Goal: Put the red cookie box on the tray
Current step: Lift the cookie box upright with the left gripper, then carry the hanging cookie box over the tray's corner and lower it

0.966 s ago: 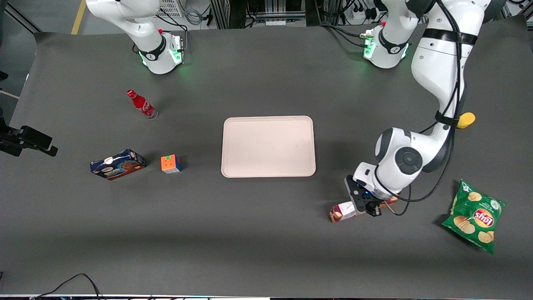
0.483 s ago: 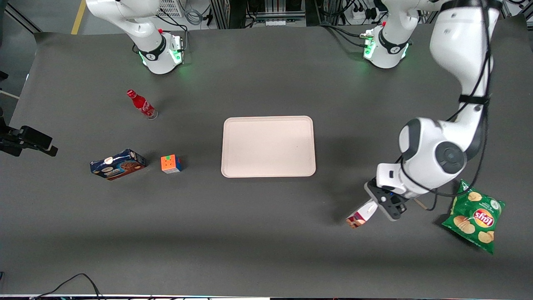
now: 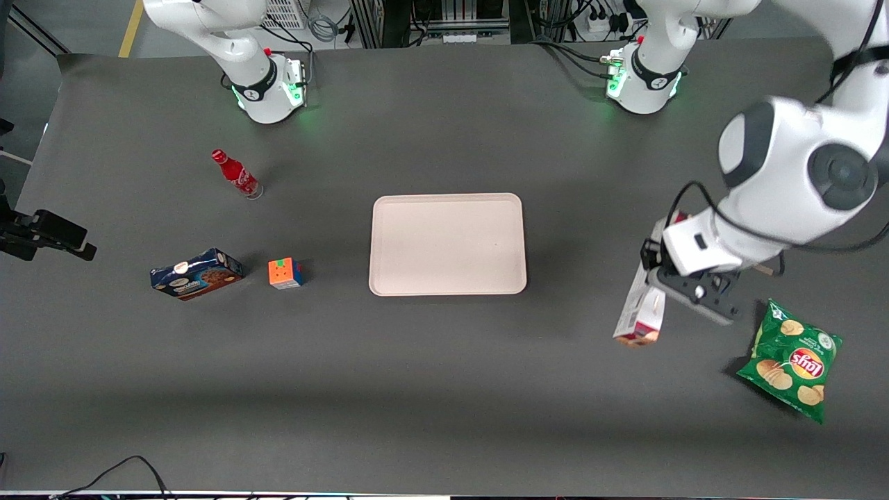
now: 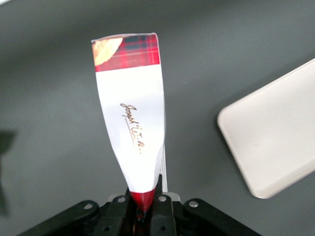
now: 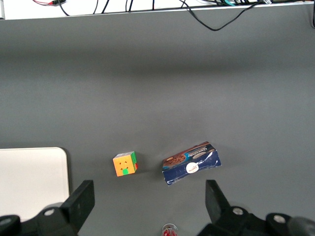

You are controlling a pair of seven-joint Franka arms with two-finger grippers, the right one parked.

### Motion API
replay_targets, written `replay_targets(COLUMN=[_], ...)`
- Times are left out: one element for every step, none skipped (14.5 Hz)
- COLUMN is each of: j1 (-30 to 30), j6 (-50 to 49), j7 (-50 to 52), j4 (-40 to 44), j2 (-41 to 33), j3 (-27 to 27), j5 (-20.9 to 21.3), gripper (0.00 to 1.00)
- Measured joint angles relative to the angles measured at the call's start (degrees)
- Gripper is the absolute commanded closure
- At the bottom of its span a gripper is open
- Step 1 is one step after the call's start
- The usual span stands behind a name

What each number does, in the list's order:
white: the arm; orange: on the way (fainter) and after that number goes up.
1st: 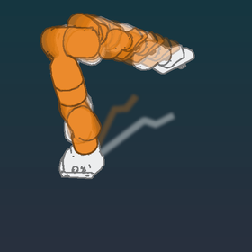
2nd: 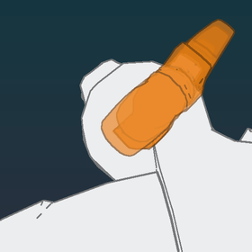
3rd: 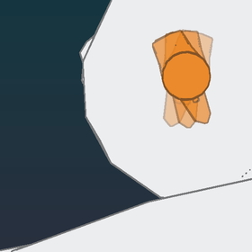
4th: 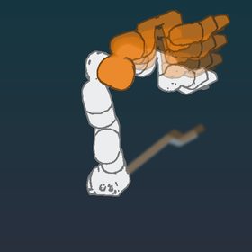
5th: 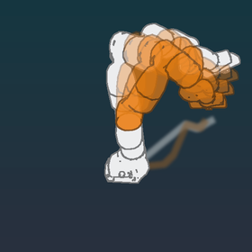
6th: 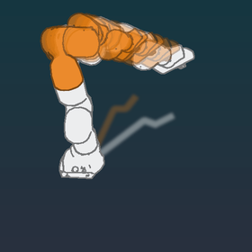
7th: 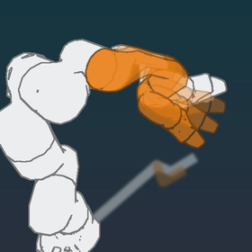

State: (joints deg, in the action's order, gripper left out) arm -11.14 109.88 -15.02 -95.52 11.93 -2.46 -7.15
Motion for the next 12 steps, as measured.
replay_targets(j1=[-0.5, -0.9, -1.3, -1.5, -1.6, -1.7, -1.8, -1.9, -2.0, -2.1, -2.2, -2.4], j6=[-2.0, -2.6, -2.5, -1.4, 0.9, 4.0, 7.7, 11.1, 14.8, 18.5, 22.1, 25.4], j7=[3.8, 7.6, 11.3, 14.6, 17.8, 21.0, 24.3, 27.5, 31.0, 34.9, 39.6, 44.3], j4=[-0.2, -0.8, -1.8, -3.4, -5.5, -8.0, -11.0, -13.9, -16.9, -19.8, -22.7, -25.3], j2=[-1.7, -3.1, -4.0, -4.6, -4.9, -5.2, -5.3, -5.4, -5.5, -5.5, -5.5, -5.5], j3=[-0.6, -1.7, -3.1, -4.7, -6.5, -8.3, -10.3, -12.2, -14.3, -16.4, -18.4, -20.2], j5=[0.0, 0.0, 0.0, 0.0, 0.0, 0.0, 0.1, 0.1, 0.5, 2.0, 4.7, 7.6], gripper=[1.0, 1.0, 1.0, 1.0, 1.0, 1.0, 1.0, 1.0, 1.0, 1.0, 1.0, 1.0])
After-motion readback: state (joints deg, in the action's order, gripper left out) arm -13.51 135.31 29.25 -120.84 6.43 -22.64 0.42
